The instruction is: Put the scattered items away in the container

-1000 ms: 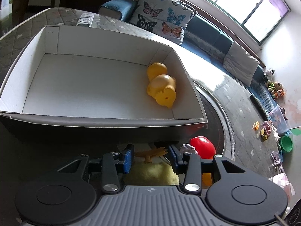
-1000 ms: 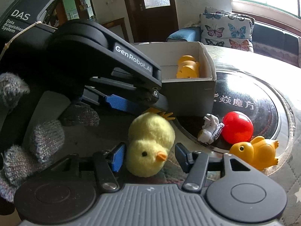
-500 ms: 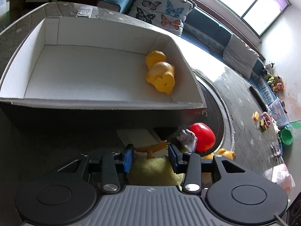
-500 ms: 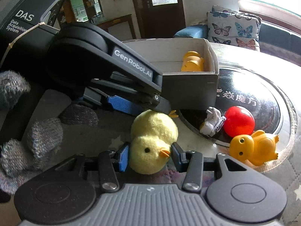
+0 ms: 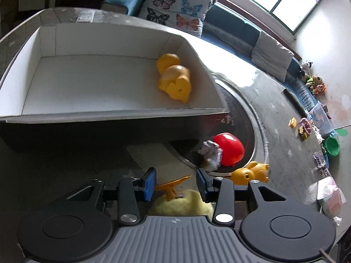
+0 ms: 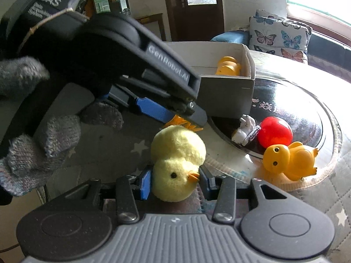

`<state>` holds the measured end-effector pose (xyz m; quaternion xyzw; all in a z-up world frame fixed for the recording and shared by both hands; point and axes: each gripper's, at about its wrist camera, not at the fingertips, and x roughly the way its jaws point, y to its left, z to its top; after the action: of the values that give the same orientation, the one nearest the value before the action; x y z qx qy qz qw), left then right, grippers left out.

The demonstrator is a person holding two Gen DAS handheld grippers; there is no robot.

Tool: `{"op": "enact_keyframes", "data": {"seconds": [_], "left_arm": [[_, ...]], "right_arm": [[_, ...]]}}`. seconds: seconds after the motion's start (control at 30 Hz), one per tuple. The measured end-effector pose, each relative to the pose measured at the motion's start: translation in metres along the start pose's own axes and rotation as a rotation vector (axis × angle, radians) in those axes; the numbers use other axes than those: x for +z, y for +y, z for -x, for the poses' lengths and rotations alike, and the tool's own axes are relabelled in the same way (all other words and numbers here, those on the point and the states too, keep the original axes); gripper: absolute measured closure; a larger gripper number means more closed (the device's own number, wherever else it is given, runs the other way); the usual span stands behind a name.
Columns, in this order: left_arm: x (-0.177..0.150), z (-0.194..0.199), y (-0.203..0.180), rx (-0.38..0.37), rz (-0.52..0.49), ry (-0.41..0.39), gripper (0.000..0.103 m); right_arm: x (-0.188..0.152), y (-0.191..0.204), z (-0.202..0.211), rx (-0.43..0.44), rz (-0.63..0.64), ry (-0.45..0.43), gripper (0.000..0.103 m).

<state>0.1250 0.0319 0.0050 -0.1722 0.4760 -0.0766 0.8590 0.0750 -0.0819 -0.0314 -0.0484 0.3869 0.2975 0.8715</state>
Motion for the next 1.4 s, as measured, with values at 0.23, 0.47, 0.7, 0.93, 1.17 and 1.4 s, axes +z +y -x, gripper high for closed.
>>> {"op": "enact_keyframes", "data": {"seconds": [0.23,0.47,0.7,0.93,1.17,1.4], "left_arm": [[-0.004,-0.005,0.008,0.000,0.028,0.026,0.061],[-0.006,-0.005,0.014,-0.018,0.060,0.030,0.061],[-0.008,-0.004,0.016,-0.029,0.064,0.032,0.060],[-0.010,-0.004,0.015,-0.028,0.063,0.033,0.062],[-0.010,-0.001,0.014,-0.041,0.050,0.021,0.072],[-0.006,0.009,0.013,-0.068,0.049,0.001,0.077]], "right_arm": [[0.003,-0.007,0.004,-0.020,-0.034,-0.015,0.058],[0.002,-0.004,0.008,-0.041,-0.018,-0.020,0.057],[0.000,-0.004,0.010,-0.046,-0.010,-0.012,0.058],[-0.001,-0.002,0.009,-0.049,-0.001,-0.005,0.059],[0.001,-0.003,0.012,-0.045,-0.001,-0.007,0.060],[0.006,-0.001,0.017,-0.036,0.006,-0.023,0.062]]}}
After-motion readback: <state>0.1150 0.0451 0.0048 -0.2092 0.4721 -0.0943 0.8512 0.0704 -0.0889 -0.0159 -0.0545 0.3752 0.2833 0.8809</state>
